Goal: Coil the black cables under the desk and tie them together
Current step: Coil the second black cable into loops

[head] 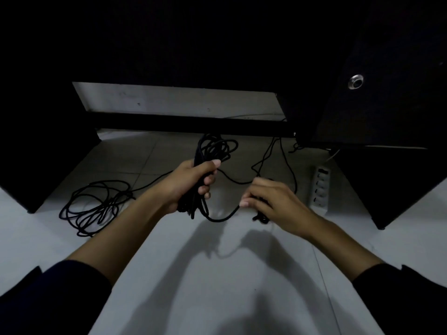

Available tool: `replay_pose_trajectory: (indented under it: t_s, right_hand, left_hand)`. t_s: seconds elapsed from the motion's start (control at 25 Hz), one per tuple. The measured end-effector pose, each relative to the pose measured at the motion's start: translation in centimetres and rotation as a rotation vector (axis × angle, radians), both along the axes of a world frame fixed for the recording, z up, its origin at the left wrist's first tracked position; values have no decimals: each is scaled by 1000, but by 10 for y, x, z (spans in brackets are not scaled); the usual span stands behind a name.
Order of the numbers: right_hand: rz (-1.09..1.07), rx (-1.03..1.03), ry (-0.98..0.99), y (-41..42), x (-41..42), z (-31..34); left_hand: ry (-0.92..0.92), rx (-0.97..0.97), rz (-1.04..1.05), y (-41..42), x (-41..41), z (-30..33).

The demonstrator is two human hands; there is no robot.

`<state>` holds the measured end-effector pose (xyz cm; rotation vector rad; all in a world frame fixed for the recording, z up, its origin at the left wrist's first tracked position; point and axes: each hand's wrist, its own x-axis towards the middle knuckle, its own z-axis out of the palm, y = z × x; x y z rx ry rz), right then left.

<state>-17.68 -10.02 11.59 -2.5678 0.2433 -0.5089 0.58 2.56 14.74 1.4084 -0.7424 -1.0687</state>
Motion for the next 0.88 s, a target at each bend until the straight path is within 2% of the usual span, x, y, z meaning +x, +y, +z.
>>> replay_pose_trajectory:
  t_s: [0.24,0.56,0.68,0.8,0.88]
  right_hand:
    - [74,-150,-98,-3,22,18]
    - [13,-221,-225,3,32,27]
    - [6,-232,-201,-1,34,36]
    - [-15,-137,-145,-21,22,44]
    - [-33,-148,-92,-34,13,42]
  left_hand:
    - [129,-34,-2,-7,-11,3]
    - [13,2,-132,-9,-27,2]
    - [-52,15,-141,-10,-26,-1]
    - [65,9,-53,-9,-15,1]
    - [153,5,32,-8,-6,3]
